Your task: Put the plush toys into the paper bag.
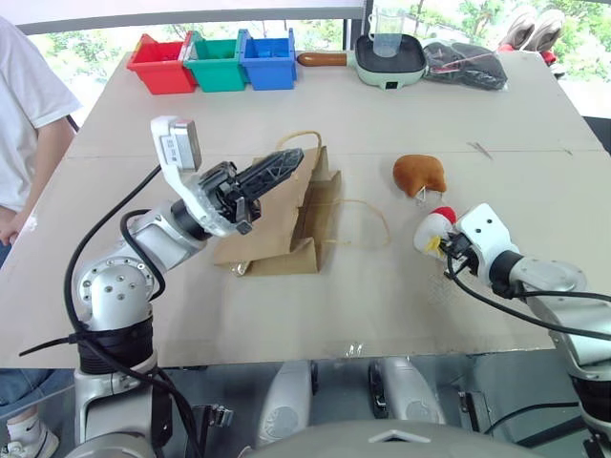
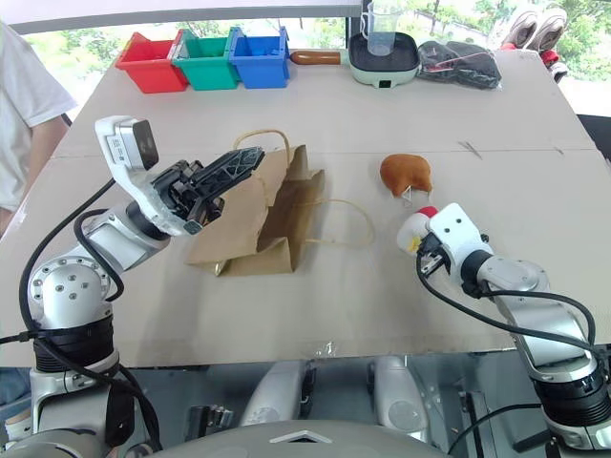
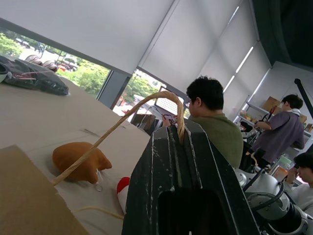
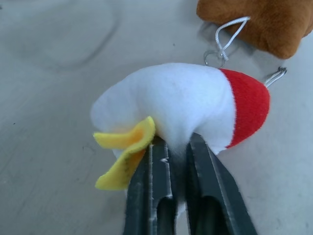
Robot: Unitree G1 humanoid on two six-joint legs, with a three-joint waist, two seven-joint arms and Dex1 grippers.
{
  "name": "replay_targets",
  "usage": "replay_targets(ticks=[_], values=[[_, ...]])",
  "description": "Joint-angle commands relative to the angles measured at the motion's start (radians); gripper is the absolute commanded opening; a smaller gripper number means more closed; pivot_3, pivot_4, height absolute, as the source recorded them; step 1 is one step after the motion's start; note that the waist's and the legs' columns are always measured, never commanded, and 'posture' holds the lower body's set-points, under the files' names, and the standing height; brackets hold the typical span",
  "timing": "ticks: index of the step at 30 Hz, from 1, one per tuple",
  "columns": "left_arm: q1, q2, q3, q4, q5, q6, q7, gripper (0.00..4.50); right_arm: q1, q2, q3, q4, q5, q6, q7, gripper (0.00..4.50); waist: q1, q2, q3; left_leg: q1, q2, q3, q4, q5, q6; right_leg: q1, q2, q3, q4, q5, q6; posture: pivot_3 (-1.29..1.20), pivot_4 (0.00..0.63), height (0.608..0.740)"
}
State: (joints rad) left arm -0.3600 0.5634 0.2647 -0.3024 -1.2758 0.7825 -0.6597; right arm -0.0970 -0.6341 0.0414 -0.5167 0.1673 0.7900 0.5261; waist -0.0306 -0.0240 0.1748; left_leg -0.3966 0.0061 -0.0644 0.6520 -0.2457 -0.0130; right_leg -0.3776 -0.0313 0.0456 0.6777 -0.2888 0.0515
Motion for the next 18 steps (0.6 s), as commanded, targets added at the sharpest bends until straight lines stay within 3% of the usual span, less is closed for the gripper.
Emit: replay_targets(ticks=[1,7,9,13,18], values=[[-0.006,0.016,0.020,-0.042,-0.013,0.003,-0.013,0.00,-0.009,0.025,-0.054,-0.039,0.086,-0.204,0.104,0.04,-0.002,0.001,0.001,0.000,0.000,0.000,0.000,0.000,0.000,0.000,0.000,0.000,0.000,0.000,0.000,0.00,0.150,0.740],[-0.008,0.036,-0.004,-0.052,0.012,0.011,-0.054,0.00,-0.269,0.113,-0.010,-0.040,0.239,-0.168,0.169,0.04,-0.010,0.004,0.003,0.000,0.001,-0.001,-0.001,0.000,0.000,-0.001,0.001,0.000,0.001,0.000,0.000,0.00,0.150,0.740],[-0.014,0.035,-0.015,-0.052,0.021,0.011,-0.063,0.00,-0.353,0.121,0.046,0.017,0.228,-0.173,0.203,0.04,-0.006,0.004,0.003,-0.001,0.001,-0.002,-0.001,0.000,0.000,-0.001,0.001,-0.001,0.000,0.000,0.000,0.00,0.150,0.740],[-0.058,0.018,-0.027,-0.044,0.040,-0.004,-0.057,0.00,-0.480,0.101,0.276,0.201,0.112,-0.274,0.370,0.04,-0.001,0.004,0.003,-0.002,0.000,-0.004,-0.001,0.000,0.000,-0.001,-0.001,-0.002,-0.001,0.000,0.000,0.00,0.150,0.740],[-0.080,0.012,-0.026,-0.042,0.048,-0.003,-0.058,0.00,-0.544,0.155,0.345,0.359,0.060,-0.376,0.422,0.04,-0.004,0.003,0.004,-0.002,0.000,-0.004,-0.001,0.000,0.000,-0.001,-0.002,-0.003,-0.001,0.000,0.000,0.00,0.150,0.740]])
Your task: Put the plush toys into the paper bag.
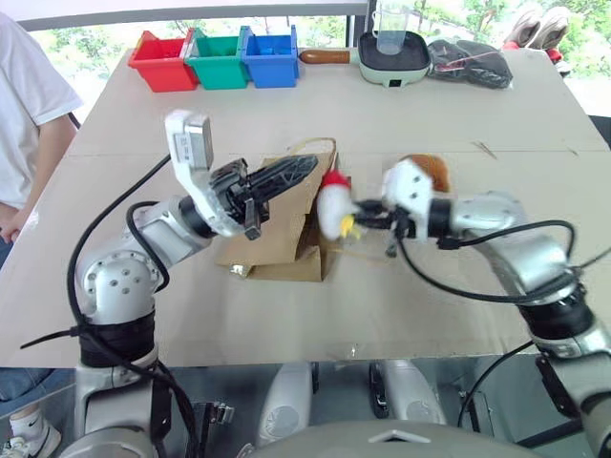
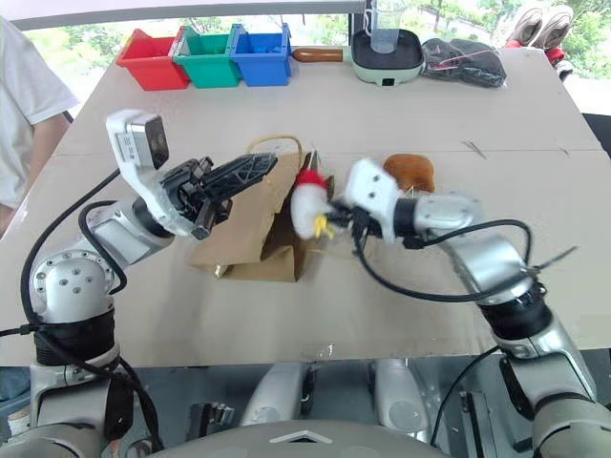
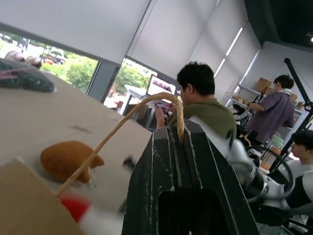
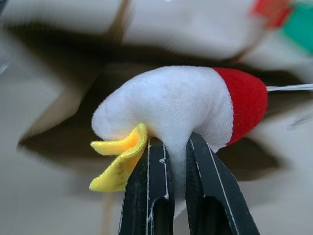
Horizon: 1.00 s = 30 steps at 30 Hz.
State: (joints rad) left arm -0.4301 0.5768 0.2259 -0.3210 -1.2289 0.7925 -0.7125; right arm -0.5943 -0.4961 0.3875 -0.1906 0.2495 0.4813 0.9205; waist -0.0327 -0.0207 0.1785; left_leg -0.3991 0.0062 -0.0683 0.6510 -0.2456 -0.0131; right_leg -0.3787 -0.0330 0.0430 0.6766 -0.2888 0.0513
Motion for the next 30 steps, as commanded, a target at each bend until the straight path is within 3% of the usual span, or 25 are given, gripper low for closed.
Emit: replay_targets(ticks=[1,7,11,15,20,22,24,30], values=[[-0.010,-0.001,0.013,-0.024,0.004,-0.013,-0.006,0.00,-0.060,0.034,0.005,0.055,-0.027,-0.081,0.034,0.04,-0.003,0.000,0.000,0.000,0.000,0.000,0.000,0.000,0.000,0.000,0.000,0.000,0.000,0.000,0.000,0.00,0.150,0.740],[0.015,-0.008,0.009,-0.039,0.012,-0.013,-0.010,0.00,-0.178,0.213,0.081,0.300,-0.101,-0.231,0.072,0.04,-0.011,0.000,0.000,0.002,0.001,0.000,-0.001,0.000,0.000,-0.001,0.002,0.000,0.002,0.000,0.000,0.00,0.150,0.740],[0.047,-0.013,0.015,-0.060,0.031,-0.028,-0.008,0.00,-0.223,0.289,0.087,0.475,-0.124,-0.321,0.117,1.39,-0.007,0.000,0.000,0.001,0.000,-0.001,-0.001,0.000,-0.001,-0.001,0.001,0.000,0.001,0.000,0.000,0.00,0.150,0.740],[0.096,0.005,0.058,-0.080,0.070,-0.063,-0.003,0.00,-0.169,0.196,0.028,0.378,-0.129,-0.314,0.124,3.25,0.007,0.000,0.000,-0.001,-0.001,-0.002,0.000,0.002,-0.004,-0.001,-0.002,-0.001,0.000,0.000,0.000,0.00,0.150,0.740],[0.166,0.021,0.124,-0.105,0.082,-0.096,0.014,0.00,-0.088,0.046,-0.147,0.150,-0.009,-0.132,0.110,3.25,0.015,0.001,0.001,-0.001,0.000,-0.003,-0.001,0.000,0.000,-0.001,-0.002,-0.002,-0.001,0.000,0.000,0.00,0.150,0.740],[0.186,0.026,0.150,-0.108,0.077,-0.103,0.023,0.00,-0.103,0.002,-0.249,0.152,0.025,-0.055,0.063,3.25,0.011,0.001,0.001,0.000,0.000,-0.003,-0.001,0.000,0.000,-0.001,-0.002,-0.001,0.000,0.000,0.000,0.00,0.150,0.740],[0.196,0.023,0.165,-0.112,0.075,-0.113,0.035,0.00,-0.149,-0.031,-0.291,0.251,-0.022,-0.029,-0.010,3.25,0.009,0.001,0.001,0.001,0.000,-0.002,-0.001,0.000,0.000,-0.001,-0.001,-0.001,0.001,0.000,0.000,0.00,0.150,0.740],[0.204,-0.002,0.152,-0.146,0.088,-0.132,0.067,0.00,-0.355,0.011,-0.153,0.881,-0.305,-0.191,-0.224,3.25,-0.006,0.000,0.000,0.002,-0.002,0.005,-0.001,0.000,0.000,0.000,-0.001,0.001,0.001,0.000,-0.001,0.00,0.150,0.740]])
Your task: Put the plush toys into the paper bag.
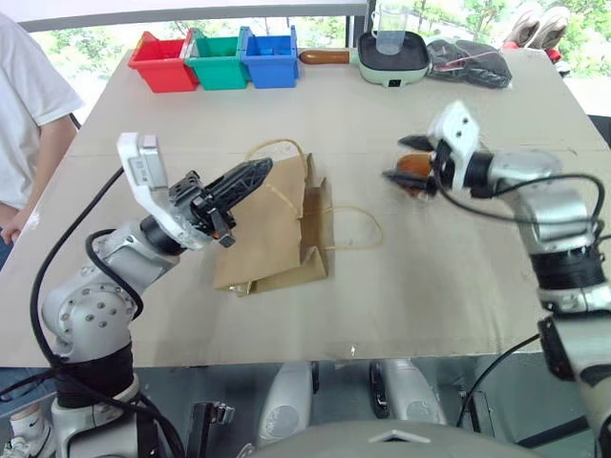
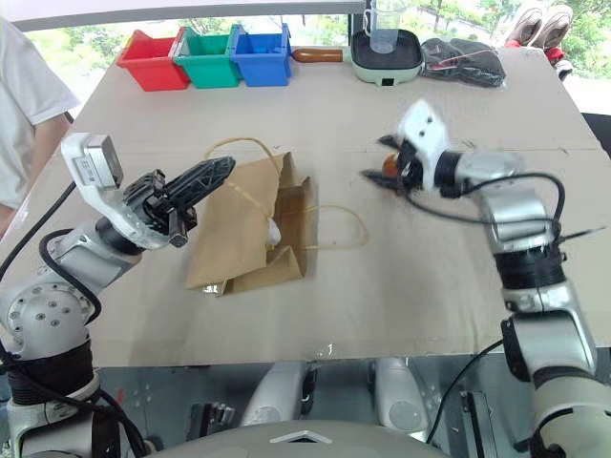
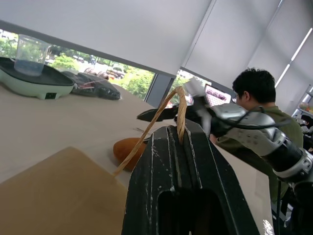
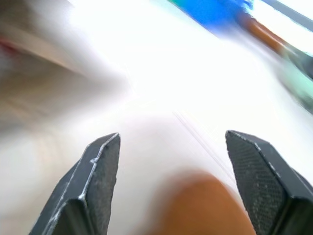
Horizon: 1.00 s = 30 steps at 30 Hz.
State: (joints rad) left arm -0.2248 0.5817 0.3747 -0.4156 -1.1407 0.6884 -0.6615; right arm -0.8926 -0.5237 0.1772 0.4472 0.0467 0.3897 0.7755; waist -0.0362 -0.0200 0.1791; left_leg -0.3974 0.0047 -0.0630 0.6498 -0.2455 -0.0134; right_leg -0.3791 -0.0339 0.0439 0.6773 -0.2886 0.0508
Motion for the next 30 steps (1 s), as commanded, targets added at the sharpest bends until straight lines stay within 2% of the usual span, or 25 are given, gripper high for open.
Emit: replay_targets(ticks=[1,2,3,4,5,9,10,15,19,22,25,30], values=[[-0.001,-0.010,0.000,-0.055,0.002,-0.030,0.022,0.00,-0.080,0.050,0.068,0.318,-0.128,-0.137,-0.098,3.25,-0.004,0.000,0.000,0.000,0.000,0.001,0.000,0.000,0.000,0.000,0.000,0.000,0.000,0.000,0.000,0.00,0.150,0.740],[-0.002,-0.015,-0.002,-0.059,0.006,-0.036,0.032,0.00,-0.102,0.066,0.072,0.389,-0.144,-0.171,-0.109,3.25,-0.005,0.000,0.000,0.000,0.000,0.002,-0.001,0.000,0.000,0.000,0.000,0.000,0.000,0.000,0.000,0.00,0.150,0.740],[-0.001,-0.037,-0.005,-0.070,0.031,-0.072,0.033,0.00,-0.114,0.073,0.078,0.436,-0.161,-0.204,-0.116,2.74,-0.005,0.000,0.000,-0.001,0.000,0.002,-0.001,0.000,0.000,-0.001,0.000,0.000,-0.001,0.000,0.000,0.00,0.150,0.740],[0.001,-0.057,-0.003,-0.079,0.041,-0.098,0.038,0.00,-0.120,0.076,0.077,0.461,-0.164,-0.227,-0.104,2.50,-0.007,0.000,0.000,-0.001,0.001,0.002,-0.001,0.000,0.000,-0.001,0.000,0.001,-0.001,0.000,0.000,0.00,0.150,0.740],[0.003,-0.071,-0.001,-0.085,0.047,-0.116,0.040,0.00,-0.124,0.077,0.076,0.480,-0.167,-0.246,-0.095,2.01,-0.006,-0.001,0.000,-0.001,0.001,0.001,-0.001,0.000,-0.001,-0.001,0.000,0.002,-0.001,0.000,0.000,0.00,0.150,0.740],[0.010,-0.085,0.000,-0.085,0.018,-0.128,0.022,0.00,-0.113,0.050,0.037,0.452,-0.140,-0.277,-0.047,0.22,-0.003,-0.001,-0.001,-0.001,0.002,0.000,0.000,0.000,0.000,0.000,-0.001,0.002,-0.001,0.000,0.000,0.00,0.150,0.740],[0.007,-0.092,0.001,-0.082,-0.004,-0.132,0.014,0.00,-0.100,0.043,0.005,0.417,-0.104,-0.281,-0.024,0.10,-0.002,-0.001,-0.001,-0.001,0.002,0.000,0.000,0.000,0.000,0.000,-0.001,0.002,0.000,0.000,0.000,0.00,0.150,0.740],[-0.035,-0.143,-0.001,-0.067,-0.158,-0.120,0.022,0.00,0.000,0.044,-0.188,0.066,0.149,-0.103,0.073,0.10,0.002,0.000,0.000,-0.002,0.002,-0.002,0.001,0.000,0.000,0.000,-0.001,0.000,0.000,0.000,0.001,0.00,0.150,0.740],[-0.065,-0.186,-0.044,-0.057,-0.190,-0.112,0.042,0.00,0.124,0.014,-0.291,-0.374,0.323,0.113,0.051,0.10,0.001,0.002,0.001,-0.002,0.002,-0.004,0.001,0.000,0.000,0.000,-0.001,-0.001,0.000,0.000,0.001,0.00,0.150,0.740],[-0.072,-0.191,-0.042,-0.050,-0.218,-0.107,0.052,0.00,0.171,-0.009,-0.287,-0.559,0.377,0.208,0.041,0.10,-0.002,0.002,0.001,-0.002,0.002,-0.004,0.000,0.000,0.000,0.000,0.000,0.000,0.000,0.000,0.001,0.00,0.150,0.740],[-0.068,-0.181,-0.044,-0.046,-0.230,-0.098,0.051,0.00,0.177,-0.013,-0.222,-0.682,0.397,0.269,0.041,0.10,-0.004,0.002,0.001,-0.001,0.002,-0.004,0.000,0.000,0.000,0.000,0.000,0.000,0.000,0.000,0.001,0.00,0.150,0.740],[-0.065,-0.183,-0.059,-0.050,-0.218,-0.094,0.046,0.00,0.130,0.009,-0.147,-0.739,0.409,0.306,0.043,0.10,-0.002,0.002,0.001,-0.001,0.002,-0.004,0.001,0.000,0.000,0.000,0.001,0.000,0.000,0.000,0.001,0.00,0.150,0.740]])
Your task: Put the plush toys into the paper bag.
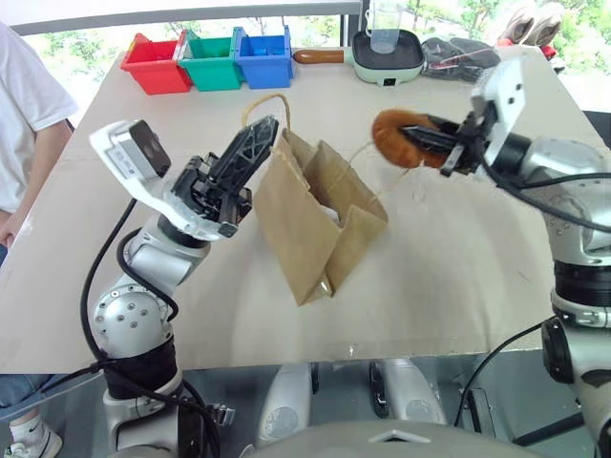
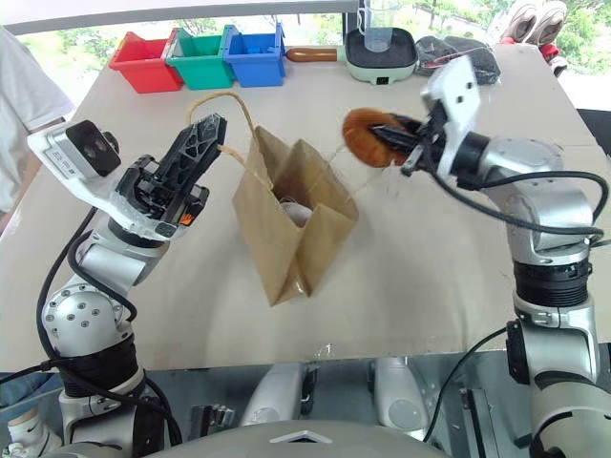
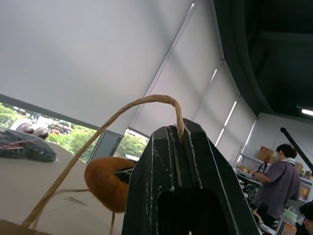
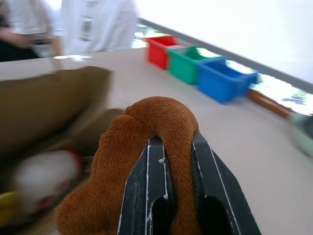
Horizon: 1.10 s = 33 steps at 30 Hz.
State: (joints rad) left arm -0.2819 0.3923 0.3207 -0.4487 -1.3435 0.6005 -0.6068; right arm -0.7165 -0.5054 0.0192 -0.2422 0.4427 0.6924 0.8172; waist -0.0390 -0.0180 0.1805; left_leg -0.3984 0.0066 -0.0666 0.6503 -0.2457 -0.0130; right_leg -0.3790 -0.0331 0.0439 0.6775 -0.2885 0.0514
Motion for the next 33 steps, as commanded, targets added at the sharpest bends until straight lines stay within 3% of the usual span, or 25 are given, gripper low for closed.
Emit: replay_targets(ticks=[1,7,10,14,15,16,21,29,33], values=[[-0.002,0.005,-0.006,-0.023,-0.014,-0.008,-0.009,0.00,-0.060,-0.017,0.023,-0.048,0.008,0.005,0.009,0.10,0.003,0.000,0.000,0.000,0.000,0.000,0.000,0.000,0.000,0.000,0.000,0.000,0.000,0.000,0.000,0.00,0.150,0.740],[0.043,0.003,-0.008,-0.056,-0.001,-0.022,-0.011,0.00,-0.117,-0.052,0.176,-0.036,-0.061,-0.056,0.106,0.10,0.004,0.000,0.000,-0.001,0.000,-0.001,0.000,0.000,0.000,0.000,-0.001,0.000,-0.002,0.000,0.000,0.00,0.150,0.740],[0.066,-0.003,-0.012,-0.073,0.007,-0.034,-0.011,0.00,-0.177,-0.014,0.352,0.021,-0.155,-0.128,0.187,0.10,-0.004,0.000,0.000,0.000,0.000,0.000,-0.001,0.000,0.000,-0.001,0.000,0.000,-0.001,0.000,0.000,0.00,0.150,0.740],[0.086,-0.008,-0.011,-0.086,0.006,-0.045,-0.007,0.00,-0.235,0.108,0.466,0.163,-0.190,-0.184,0.254,0.10,-0.003,0.000,0.000,0.000,0.000,0.000,-0.001,0.000,0.000,-0.001,0.000,0.000,-0.001,0.000,0.000,0.00,0.150,0.740],[0.092,-0.008,-0.007,-0.089,0.004,-0.049,-0.006,0.00,-0.247,0.126,0.485,0.186,-0.195,-0.192,0.281,0.72,-0.002,0.000,0.000,0.000,0.000,-0.001,-0.001,0.000,0.000,-0.001,0.000,0.000,-0.001,0.000,0.000,0.00,0.150,0.740],[0.098,-0.008,-0.005,-0.092,0.005,-0.053,-0.005,0.00,-0.251,0.127,0.494,0.194,-0.202,-0.204,0.306,1.07,0.002,0.000,0.000,0.000,0.000,-0.001,-0.001,0.000,0.000,-0.001,0.000,0.000,-0.001,0.000,0.000,0.00,0.150,0.740],[0.131,-0.007,0.008,-0.107,0.006,-0.075,-0.002,0.00,-0.231,0.077,0.427,0.183,-0.227,-0.233,0.298,3.38,0.020,0.000,0.000,-0.002,-0.001,-0.003,0.000,0.000,0.000,0.000,-0.002,-0.003,-0.004,0.000,0.000,0.00,0.150,0.740],[0.180,0.005,0.037,-0.124,0.000,-0.103,-0.012,0.00,-0.043,-0.122,0.093,-0.065,-0.052,0.067,0.194,3.38,0.027,0.000,0.000,-0.003,-0.001,-0.006,-0.002,0.000,0.000,0.000,-0.002,-0.004,-0.006,0.000,0.000,0.00,0.150,0.740],[0.194,0.019,0.060,-0.123,-0.016,-0.106,-0.021,0.00,0.161,-0.198,-0.084,-0.139,-0.016,0.247,0.074,3.38,0.026,0.000,0.000,-0.003,0.000,-0.005,-0.003,0.000,0.000,0.001,-0.002,-0.003,-0.006,0.000,0.000,0.00,0.150,0.740]])
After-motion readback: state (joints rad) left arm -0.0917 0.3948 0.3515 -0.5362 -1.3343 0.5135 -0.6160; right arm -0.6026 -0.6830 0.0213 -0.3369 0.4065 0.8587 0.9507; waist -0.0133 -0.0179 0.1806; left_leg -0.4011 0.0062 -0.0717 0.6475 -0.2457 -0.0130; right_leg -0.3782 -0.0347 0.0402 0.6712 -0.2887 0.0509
